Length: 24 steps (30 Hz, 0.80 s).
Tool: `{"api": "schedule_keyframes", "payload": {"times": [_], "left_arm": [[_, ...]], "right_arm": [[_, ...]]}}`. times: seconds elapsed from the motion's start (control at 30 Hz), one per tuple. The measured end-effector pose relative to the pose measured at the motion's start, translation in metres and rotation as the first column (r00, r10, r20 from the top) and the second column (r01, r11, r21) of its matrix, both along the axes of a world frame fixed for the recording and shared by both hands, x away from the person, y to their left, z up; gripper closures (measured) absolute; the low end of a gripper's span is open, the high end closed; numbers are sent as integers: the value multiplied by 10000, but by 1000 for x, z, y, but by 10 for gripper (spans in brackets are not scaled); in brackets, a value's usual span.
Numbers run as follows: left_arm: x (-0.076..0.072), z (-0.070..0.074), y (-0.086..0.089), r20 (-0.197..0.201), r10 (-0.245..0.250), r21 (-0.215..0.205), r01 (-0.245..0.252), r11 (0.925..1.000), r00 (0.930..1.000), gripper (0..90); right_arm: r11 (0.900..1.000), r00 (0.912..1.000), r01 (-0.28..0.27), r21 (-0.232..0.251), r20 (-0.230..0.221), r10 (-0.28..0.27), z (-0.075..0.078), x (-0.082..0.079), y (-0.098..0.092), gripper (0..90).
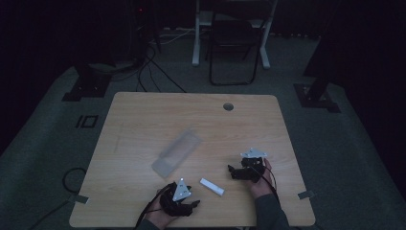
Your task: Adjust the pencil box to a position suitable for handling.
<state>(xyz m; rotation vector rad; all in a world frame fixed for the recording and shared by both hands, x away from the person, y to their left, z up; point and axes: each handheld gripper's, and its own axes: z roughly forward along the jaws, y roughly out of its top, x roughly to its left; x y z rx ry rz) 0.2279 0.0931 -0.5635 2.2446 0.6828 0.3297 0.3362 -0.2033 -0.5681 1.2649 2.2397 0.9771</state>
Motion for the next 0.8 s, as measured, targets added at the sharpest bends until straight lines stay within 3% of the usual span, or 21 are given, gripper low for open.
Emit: {"api": "schedule_keyframes", "payload": {"times": [0.17, 0.37, 0.43, 0.53, 0.7, 0.8], "left_arm": [[0, 0, 0, 9, -7, -5, 7, 10000, 10000, 390], [3, 1, 4, -136, 241, -102, -243, 9997, 9996, 465], [3, 3, 4, -29, 553, 96, -552, 9984, 9985, 497], [3, 6, 6, 98, 737, -42, -736, 9973, 9972, 517], [3, 16, 9, 403, 709, -214, -700, 9973, 9967, 520], [4, 20, 9, 543, 635, -108, -630, 9980, 9965, 516]], "right_arm": [[10000, 10000, 3, -7, -4, -3, 0, 0, 0, 121], [10000, 10000, 6, -4, -5, -6, 0, 0, 0, 121], [10000, 10000, 9, -2, -5, -9, 0, 0, 0, 121], [10000, 10000, 7, -5, 4, -7, 0, 0, 0, 122], [10000, 10000, 22, 2, -2, -22, 0, 0, 0, 123], [10000, 10000, 29, 4, -1, -29, 0, -1, 0, 123]]}}
